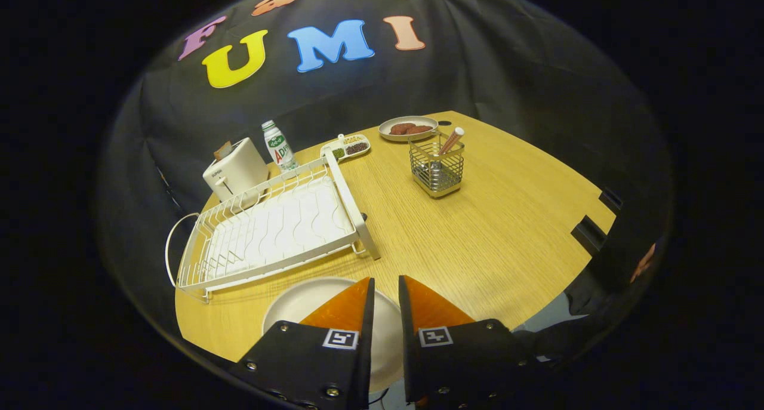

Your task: Take the plate from the dish rack, then take the spoon from the basket and place it into the plate.

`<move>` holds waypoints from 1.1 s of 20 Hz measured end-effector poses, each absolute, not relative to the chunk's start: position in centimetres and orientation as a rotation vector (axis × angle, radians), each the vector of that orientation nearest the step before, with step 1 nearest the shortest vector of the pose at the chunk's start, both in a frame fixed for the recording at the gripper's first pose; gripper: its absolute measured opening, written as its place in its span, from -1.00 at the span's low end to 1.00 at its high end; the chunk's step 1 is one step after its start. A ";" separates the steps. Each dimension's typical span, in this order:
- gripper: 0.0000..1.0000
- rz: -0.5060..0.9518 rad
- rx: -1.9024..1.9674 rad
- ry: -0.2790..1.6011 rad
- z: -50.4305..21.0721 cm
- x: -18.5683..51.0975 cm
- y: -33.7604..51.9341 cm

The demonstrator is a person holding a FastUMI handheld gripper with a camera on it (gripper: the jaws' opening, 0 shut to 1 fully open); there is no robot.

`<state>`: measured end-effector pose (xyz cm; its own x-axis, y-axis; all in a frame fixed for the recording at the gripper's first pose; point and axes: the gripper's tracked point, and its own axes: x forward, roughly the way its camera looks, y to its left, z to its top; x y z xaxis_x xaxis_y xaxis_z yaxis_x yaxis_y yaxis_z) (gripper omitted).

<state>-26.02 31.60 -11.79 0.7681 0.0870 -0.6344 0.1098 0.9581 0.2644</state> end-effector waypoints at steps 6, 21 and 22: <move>-0.55 -0.022 0.265 0.643 -9.9 -24.8 29.8; -0.52 -0.203 0.169 0.499 -5.7 -15.1 20.0; -0.52 -0.204 0.165 0.503 -6.0 -14.4 19.7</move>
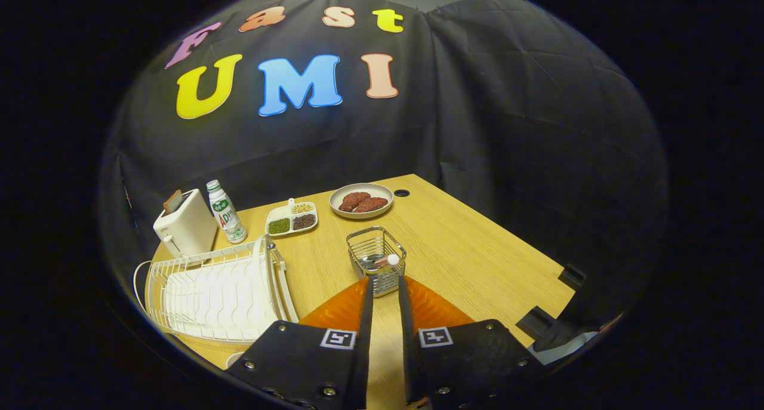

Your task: Take the plate from the dish rack, then take the spoon from the basket and place it into the plate.

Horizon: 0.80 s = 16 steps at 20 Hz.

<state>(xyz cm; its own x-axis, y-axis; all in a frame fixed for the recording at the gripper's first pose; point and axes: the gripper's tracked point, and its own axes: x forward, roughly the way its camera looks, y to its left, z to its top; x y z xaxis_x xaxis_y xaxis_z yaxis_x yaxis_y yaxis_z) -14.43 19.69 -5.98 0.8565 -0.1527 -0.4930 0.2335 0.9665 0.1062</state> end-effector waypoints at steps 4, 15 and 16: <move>-0.52 -0.202 0.161 0.528 -7.1 -12.0 18.8; -0.52 -0.165 0.170 0.582 -9.9 -8.3 18.0; -0.52 -0.168 0.165 0.585 -10.1 -8.2 17.8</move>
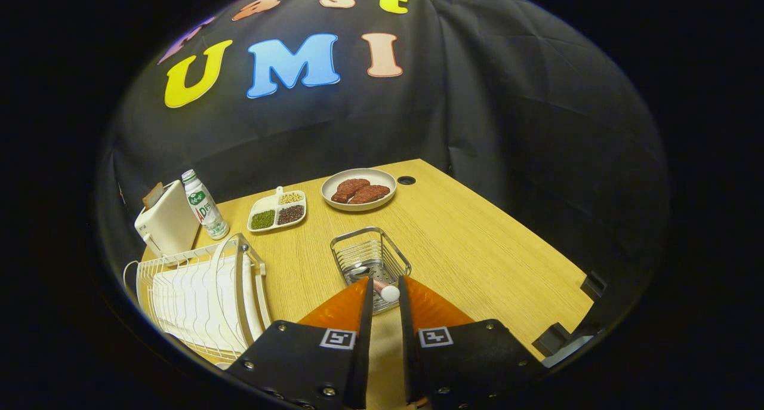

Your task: Take the plate from the dish rack, then take the spoon from the basket and place it into the plate.

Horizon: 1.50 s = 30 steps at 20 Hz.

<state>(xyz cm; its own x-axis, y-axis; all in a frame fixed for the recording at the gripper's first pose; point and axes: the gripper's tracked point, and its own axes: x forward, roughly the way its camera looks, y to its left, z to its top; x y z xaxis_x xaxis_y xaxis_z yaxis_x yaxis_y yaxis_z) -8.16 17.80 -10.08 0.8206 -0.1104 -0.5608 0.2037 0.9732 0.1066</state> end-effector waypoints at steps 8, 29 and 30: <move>-0.84 -0.129 0.089 0.581 -9.7 -8.1 18.3; -0.96 -0.030 -0.026 0.388 2.0 -15.6 22.7; -0.95 0.001 -0.031 0.372 2.9 -16.3 23.7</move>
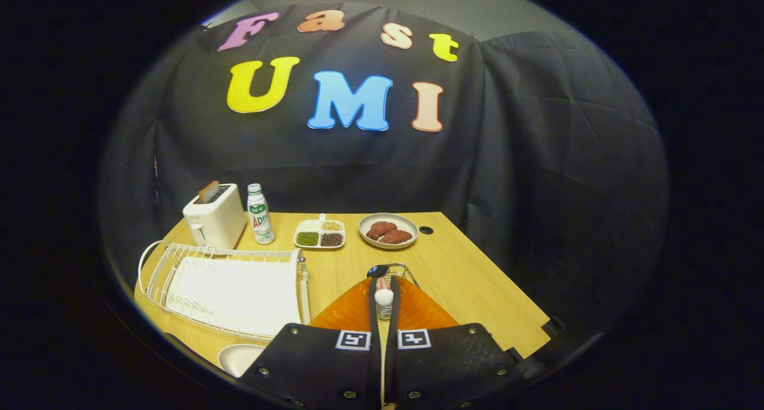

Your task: Take the plate from the dish rack, then take the spoon from the basket and place it into the plate.

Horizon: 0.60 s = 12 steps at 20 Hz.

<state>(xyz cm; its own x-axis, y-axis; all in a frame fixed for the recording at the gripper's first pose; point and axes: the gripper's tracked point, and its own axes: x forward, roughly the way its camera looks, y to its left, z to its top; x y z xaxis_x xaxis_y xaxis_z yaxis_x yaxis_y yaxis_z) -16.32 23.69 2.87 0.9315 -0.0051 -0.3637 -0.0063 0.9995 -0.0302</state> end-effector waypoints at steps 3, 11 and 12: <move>-0.95 0.108 -0.048 0.333 4.8 -19.0 27.3; -0.95 0.408 -0.082 0.332 4.4 -28.3 35.5; -0.95 0.440 -0.088 0.341 3.9 -29.4 36.1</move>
